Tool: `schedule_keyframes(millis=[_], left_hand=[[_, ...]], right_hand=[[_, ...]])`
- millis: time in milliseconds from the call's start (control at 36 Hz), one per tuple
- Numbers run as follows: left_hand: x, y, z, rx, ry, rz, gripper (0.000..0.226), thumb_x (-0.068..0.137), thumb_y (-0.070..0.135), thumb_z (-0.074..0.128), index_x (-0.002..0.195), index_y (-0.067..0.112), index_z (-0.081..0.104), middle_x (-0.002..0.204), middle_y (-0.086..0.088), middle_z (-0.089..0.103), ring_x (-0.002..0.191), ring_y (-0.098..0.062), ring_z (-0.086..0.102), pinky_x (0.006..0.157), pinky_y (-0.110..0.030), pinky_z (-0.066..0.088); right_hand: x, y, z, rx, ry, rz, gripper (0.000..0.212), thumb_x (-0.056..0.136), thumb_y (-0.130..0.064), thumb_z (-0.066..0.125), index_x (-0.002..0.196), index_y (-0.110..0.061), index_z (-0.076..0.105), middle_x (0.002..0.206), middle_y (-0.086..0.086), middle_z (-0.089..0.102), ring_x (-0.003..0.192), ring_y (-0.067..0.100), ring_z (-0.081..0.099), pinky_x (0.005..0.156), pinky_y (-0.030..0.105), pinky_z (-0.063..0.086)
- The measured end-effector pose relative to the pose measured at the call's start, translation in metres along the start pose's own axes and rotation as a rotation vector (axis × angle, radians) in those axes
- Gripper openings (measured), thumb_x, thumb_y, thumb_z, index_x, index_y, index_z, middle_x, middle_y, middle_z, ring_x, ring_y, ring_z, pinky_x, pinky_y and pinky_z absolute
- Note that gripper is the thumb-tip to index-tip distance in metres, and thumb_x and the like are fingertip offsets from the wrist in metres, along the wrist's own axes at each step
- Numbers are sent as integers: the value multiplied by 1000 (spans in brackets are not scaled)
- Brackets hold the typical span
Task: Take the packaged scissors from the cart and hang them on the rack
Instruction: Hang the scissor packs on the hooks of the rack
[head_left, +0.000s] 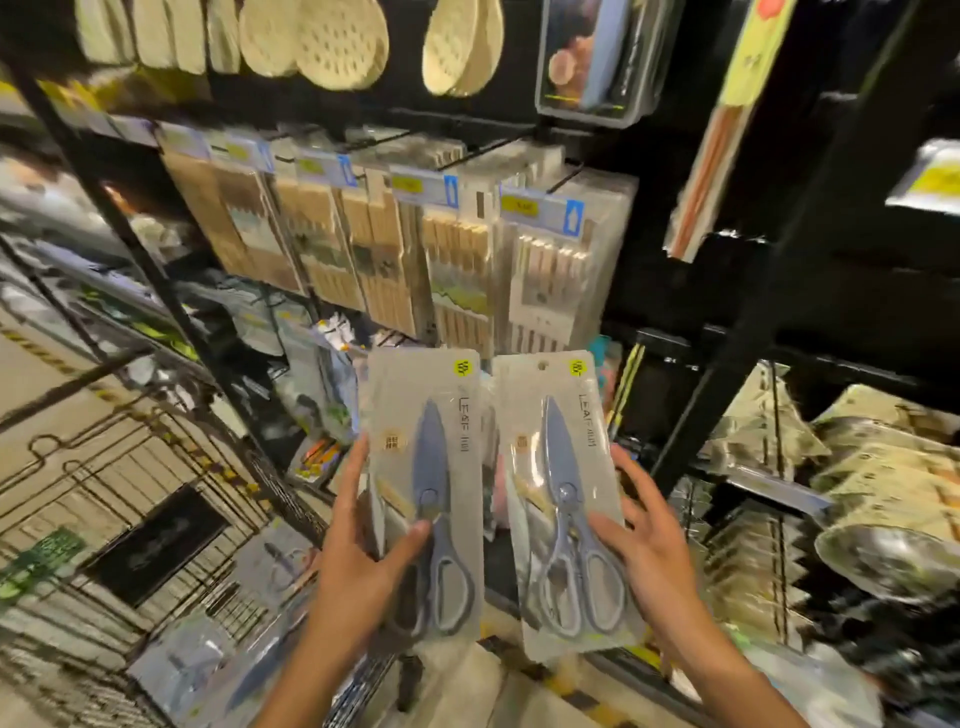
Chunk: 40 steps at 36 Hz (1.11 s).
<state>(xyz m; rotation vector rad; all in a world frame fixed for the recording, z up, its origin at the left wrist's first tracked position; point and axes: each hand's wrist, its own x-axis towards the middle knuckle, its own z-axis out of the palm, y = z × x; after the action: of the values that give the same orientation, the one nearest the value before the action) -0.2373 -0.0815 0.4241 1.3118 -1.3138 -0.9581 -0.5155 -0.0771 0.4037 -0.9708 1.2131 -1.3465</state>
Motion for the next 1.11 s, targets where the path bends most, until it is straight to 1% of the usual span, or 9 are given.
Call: schedule_keyframes(millis=[56, 139, 278, 361, 500, 667, 750, 944, 1111], left_hand=[[1, 5, -1, -12, -49, 81, 101, 83, 20, 83, 150, 67, 25, 150, 54, 26, 139, 25, 27, 121, -28, 28], [-2, 8, 1, -49, -85, 147, 98, 85, 11, 82, 153, 60, 31, 148, 52, 32, 138, 23, 33, 109, -9, 39], [-9, 14, 14, -64, -174, 179, 98, 81, 23, 82, 154, 60, 28, 161, 39, 26, 153, -3, 30, 124, -51, 33], [-21, 22, 28, -146, -233, 157, 96, 78, 28, 80, 150, 64, 29, 163, 29, 31, 153, -6, 33, 124, -51, 34], [-45, 37, 59, -190, -335, 162, 98, 82, 21, 81, 155, 58, 27, 159, 39, 31, 149, 6, 33, 125, -48, 32], [-77, 71, 117, -249, -424, 222, 101, 86, 6, 80, 150, 66, 30, 163, 26, 34, 150, -3, 35, 124, -49, 35], [-93, 88, 151, -248, -475, 279, 99, 84, 15, 80, 154, 61, 27, 160, 29, 37, 147, 1, 40, 122, -42, 39], [-135, 128, 242, -245, -581, 342, 99, 80, 28, 81, 155, 60, 24, 157, 35, 38, 143, 1, 46, 118, -51, 42], [-160, 159, 314, -248, -582, 402, 99, 87, 16, 81, 156, 59, 24, 162, 25, 37, 147, -8, 43, 117, -55, 42]], right_hand=[[-12, -9, -2, -22, 24, -28, 70, 92, -7, 71, 144, -47, 47, 126, 1, 73, 112, 27, 72, 90, 47, 61], [-33, -19, -6, -40, 79, -73, 70, 94, -6, 70, 143, -50, 47, 125, 0, 74, 110, 26, 74, 83, 40, 64], [-79, -28, -20, -84, 195, -151, 69, 92, -10, 71, 142, -51, 49, 130, -1, 71, 112, 23, 72, 79, 30, 63], [-107, -33, -36, -105, 258, -179, 69, 92, -9, 71, 142, -52, 49, 134, -5, 68, 115, 19, 71, 79, 27, 62], [-146, -43, -68, -132, 336, -210, 71, 94, -5, 68, 142, -54, 48, 144, -4, 61, 122, 20, 67, 86, 37, 63], [-189, -63, -123, -150, 456, -272, 70, 94, -7, 68, 141, -55, 49, 140, -5, 63, 118, 18, 69, 82, 32, 63], [-210, -73, -154, -146, 514, -328, 70, 89, -16, 72, 145, -50, 48, 136, -5, 67, 117, 12, 69, 78, 22, 61], [-256, -99, -241, -177, 640, -416, 67, 92, -15, 70, 143, -52, 48, 132, -26, 65, 115, 3, 67, 78, 16, 58], [-278, -119, -322, -147, 682, -443, 68, 91, -15, 71, 140, -56, 50, 147, -14, 56, 126, 10, 63, 87, 29, 61]])
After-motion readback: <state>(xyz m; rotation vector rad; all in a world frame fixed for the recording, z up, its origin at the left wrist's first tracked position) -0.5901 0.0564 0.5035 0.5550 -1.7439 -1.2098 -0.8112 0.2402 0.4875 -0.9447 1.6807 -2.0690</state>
